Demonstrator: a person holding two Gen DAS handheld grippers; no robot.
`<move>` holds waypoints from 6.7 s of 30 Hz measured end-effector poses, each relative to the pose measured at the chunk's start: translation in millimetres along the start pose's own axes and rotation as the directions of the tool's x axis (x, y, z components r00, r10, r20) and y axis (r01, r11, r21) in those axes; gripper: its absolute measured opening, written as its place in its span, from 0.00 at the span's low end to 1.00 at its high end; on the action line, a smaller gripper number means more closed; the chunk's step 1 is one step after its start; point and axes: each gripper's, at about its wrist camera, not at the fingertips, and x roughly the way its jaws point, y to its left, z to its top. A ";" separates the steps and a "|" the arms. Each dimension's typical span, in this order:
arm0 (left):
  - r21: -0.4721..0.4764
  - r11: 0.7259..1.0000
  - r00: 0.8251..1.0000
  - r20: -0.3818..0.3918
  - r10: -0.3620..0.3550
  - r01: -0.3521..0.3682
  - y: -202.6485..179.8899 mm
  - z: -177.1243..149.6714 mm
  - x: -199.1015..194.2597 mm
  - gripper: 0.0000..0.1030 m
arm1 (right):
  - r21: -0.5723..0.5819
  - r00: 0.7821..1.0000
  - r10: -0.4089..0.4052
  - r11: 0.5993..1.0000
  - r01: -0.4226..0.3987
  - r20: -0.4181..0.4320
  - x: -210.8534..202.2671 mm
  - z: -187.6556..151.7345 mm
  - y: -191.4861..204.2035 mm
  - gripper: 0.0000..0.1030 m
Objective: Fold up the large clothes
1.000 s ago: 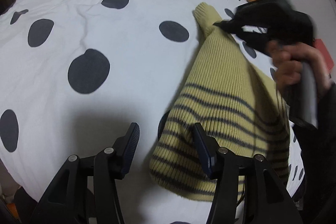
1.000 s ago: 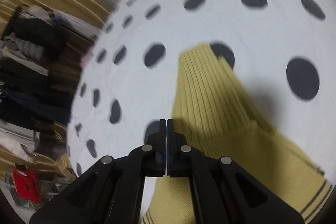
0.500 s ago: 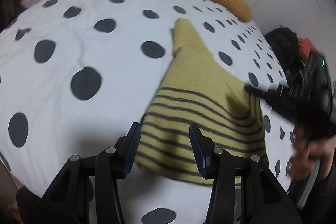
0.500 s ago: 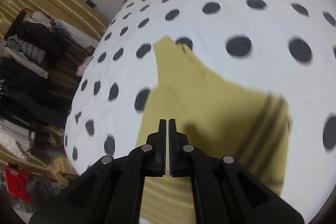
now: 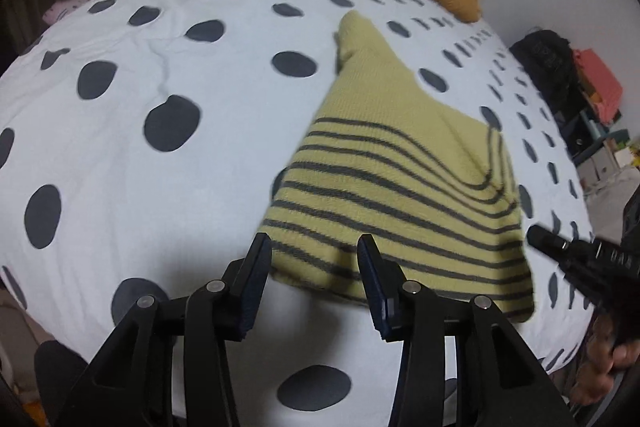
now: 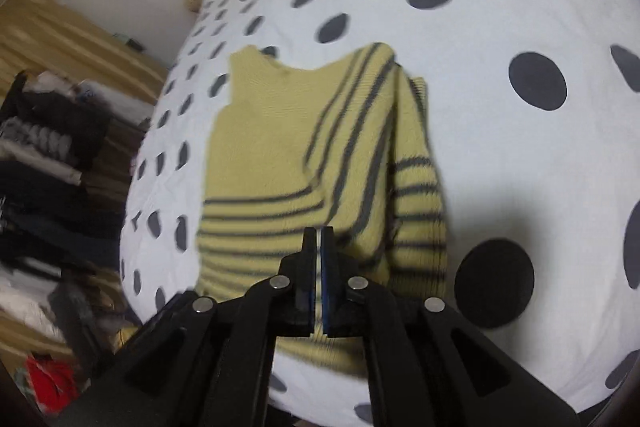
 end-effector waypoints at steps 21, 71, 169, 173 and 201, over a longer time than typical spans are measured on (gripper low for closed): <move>0.055 0.998 1.000 0.006 0.019 -0.020 -46.8 61.6 41.9 0.36 | -0.085 0.989 -0.145 0.986 0.145 0.003 35.6 10.2 21.9 0.02; 0.207 0.968 0.969 -0.173 0.178 -0.142 -71.5 -34.8 -141.5 0.51 | -0.109 0.887 -0.462 0.882 0.458 -0.017 -90.8 -98.7 107.0 0.36; 0.162 0.968 0.968 -0.133 0.214 -0.191 -66.2 -10.1 -155.2 0.65 | -0.157 0.852 -0.521 0.838 0.523 0.054 -106.1 -85.6 138.2 0.58; 0.159 0.969 0.967 -0.143 0.211 -0.188 -65.7 -10.7 -154.5 0.65 | -0.157 0.852 -0.522 0.838 0.523 0.052 -105.9 -85.9 138.8 0.58; 0.146 0.970 0.960 -0.176 0.219 -0.194 -64.1 -11.9 -147.9 0.68 | -0.154 0.848 -0.527 0.836 0.527 0.044 -102.0 -89.9 139.3 0.61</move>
